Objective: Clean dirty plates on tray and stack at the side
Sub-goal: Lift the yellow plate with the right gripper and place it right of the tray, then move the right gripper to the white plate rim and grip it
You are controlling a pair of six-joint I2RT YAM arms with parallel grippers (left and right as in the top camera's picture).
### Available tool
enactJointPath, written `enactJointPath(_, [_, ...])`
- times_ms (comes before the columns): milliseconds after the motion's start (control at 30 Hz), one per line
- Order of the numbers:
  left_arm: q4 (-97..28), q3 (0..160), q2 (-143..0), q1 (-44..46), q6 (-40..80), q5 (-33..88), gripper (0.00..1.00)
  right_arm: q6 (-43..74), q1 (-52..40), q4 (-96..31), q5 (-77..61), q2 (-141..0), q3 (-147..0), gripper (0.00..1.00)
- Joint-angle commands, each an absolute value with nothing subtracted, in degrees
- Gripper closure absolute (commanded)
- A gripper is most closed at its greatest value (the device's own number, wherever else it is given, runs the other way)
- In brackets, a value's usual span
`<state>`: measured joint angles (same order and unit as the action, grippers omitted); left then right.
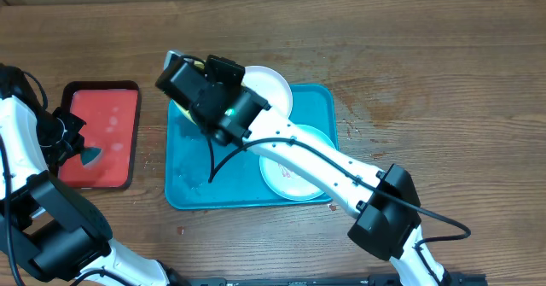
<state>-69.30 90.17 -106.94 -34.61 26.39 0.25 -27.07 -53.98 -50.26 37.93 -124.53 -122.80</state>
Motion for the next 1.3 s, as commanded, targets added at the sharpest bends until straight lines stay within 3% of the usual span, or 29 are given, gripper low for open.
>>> enactJointPath(0, [-69.38,91.22,-107.13,-34.85,25.26,0.45,0.96,-5.91,-45.93,-50.98,26.24,-122.21,-125.08,0.96])
enactJointPath(133, [-69.43,91.22,-107.13,-34.85,25.23,1.54,0.96,1.63,-34.20,-54.02,-0.95,-119.85,-126.23,0.96])
enactJointPath(267, [-69.41,91.22,-107.13,-34.85,25.26,1.54,0.96,1.98,-18.39,-60.20,-23.31,-119.70,-125.82,0.96])
enactJointPath(533, [-68.79,91.22,-107.13,-34.81,25.30,1.78,0.96,1.96,1.91,-69.41,-20.73,-119.83,-115.04,0.96])
enactJointPath(733, [-68.27,91.22,-107.13,-34.81,25.28,2.61,0.96,2.98,13.15,-62.43,-20.21,-119.83,-102.85,0.96])
enactJointPath(900, [-68.27,91.22,-107.13,-34.81,25.28,2.61,0.96,3.27,16.03,-55.18,-20.21,-119.83,-95.68,0.96])
enactJointPath(933, [-68.27,91.22,-107.13,-34.81,25.28,2.61,0.96,3.27,16.14,-53.93,-20.23,-119.83,-94.45,0.86])
enactJointPath(967, [-68.27,91.22,-107.13,-34.81,25.28,2.61,0.96,3.27,16.14,-53.82,-20.23,-119.83,-94.30,0.49])
enactJointPath(1000, [-68.27,91.22,-107.13,-34.81,25.28,2.61,0.96,3.27,16.14,-53.82,-20.25,-119.83,-94.30,0.44])
enactJointPath(1100, [-68.20,91.22,-107.13,-34.81,25.28,2.63,0.96,3.27,15.25,-53.47,-21.67,-119.83,-94.30,0.49])
enactJointPath(1267, [-68.18,91.22,-107.13,-34.81,25.28,2.63,0.96,3.09,11.03,-51.64,-29.21,-119.81,-94.30,0.48])
